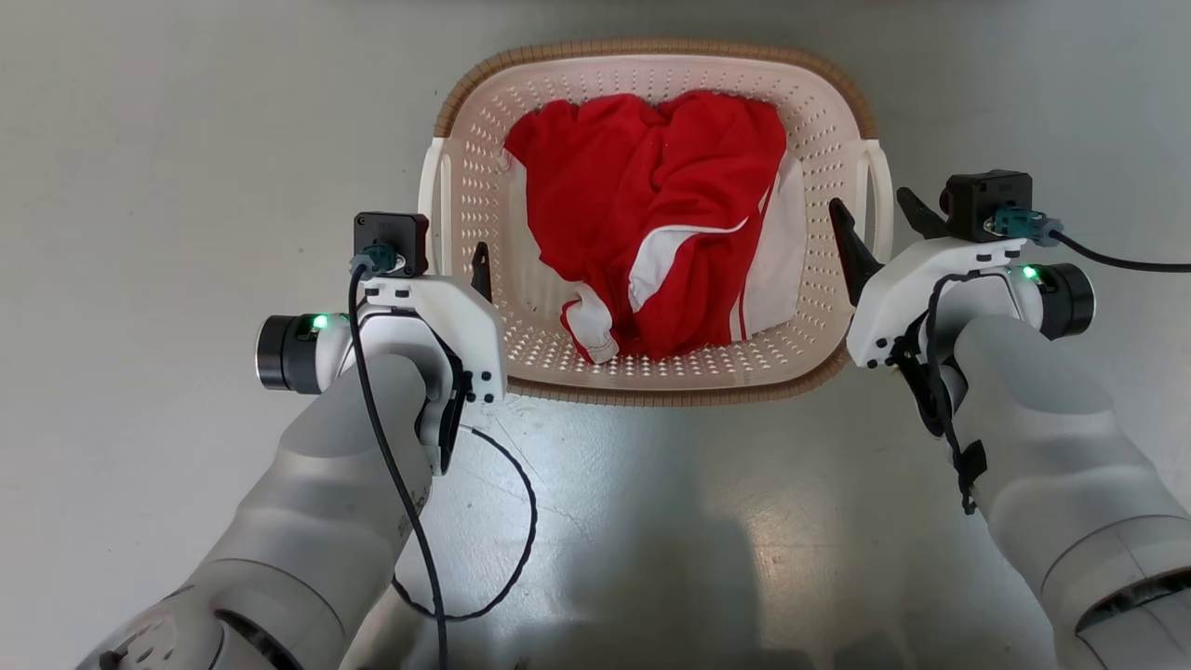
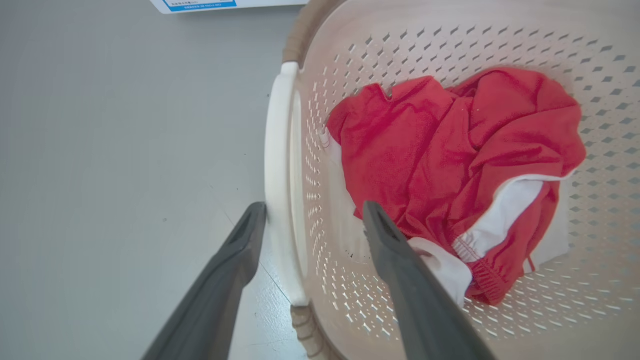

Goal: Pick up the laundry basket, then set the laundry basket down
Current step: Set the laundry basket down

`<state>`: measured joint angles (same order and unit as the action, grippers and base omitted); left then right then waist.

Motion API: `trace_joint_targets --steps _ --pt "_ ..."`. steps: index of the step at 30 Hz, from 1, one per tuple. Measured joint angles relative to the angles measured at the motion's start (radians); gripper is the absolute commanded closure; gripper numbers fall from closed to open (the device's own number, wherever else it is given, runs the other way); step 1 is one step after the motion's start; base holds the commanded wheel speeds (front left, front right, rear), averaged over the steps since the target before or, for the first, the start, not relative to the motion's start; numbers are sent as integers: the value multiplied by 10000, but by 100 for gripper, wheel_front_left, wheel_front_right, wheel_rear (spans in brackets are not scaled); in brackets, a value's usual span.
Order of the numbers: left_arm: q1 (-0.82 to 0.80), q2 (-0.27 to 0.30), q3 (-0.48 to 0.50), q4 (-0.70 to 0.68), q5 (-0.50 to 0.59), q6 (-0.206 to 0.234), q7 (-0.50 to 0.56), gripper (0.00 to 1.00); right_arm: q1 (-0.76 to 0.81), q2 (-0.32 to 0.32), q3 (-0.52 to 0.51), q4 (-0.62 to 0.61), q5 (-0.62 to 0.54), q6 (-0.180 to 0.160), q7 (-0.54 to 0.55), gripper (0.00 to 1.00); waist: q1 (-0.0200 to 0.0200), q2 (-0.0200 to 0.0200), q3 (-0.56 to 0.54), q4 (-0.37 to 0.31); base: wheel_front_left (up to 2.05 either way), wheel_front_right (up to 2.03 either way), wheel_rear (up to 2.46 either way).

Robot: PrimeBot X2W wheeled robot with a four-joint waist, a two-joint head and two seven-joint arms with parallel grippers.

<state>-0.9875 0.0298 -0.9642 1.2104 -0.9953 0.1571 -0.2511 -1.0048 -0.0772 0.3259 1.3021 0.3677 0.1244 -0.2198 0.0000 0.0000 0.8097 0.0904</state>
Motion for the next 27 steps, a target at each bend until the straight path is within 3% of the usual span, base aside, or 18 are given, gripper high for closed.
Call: trace_joint_targets --steps 12,21,27 --pt "205 2 29 92 4 6 0 0 48 2 -113 2 -71 0 -96 0 0 0 -821 -48 0 0 0" --pt "858 138 951 -802 780 13 -13 0 637 13 52 -360 270 0 -282 0 0 0 -1889 -103 0 0 0" --pt "1798 512 2102 -1996 1691 105 -15 0 1469 38 -119 -1653 205 0 -284 0 0 0 -2791 -160 0 0 0"
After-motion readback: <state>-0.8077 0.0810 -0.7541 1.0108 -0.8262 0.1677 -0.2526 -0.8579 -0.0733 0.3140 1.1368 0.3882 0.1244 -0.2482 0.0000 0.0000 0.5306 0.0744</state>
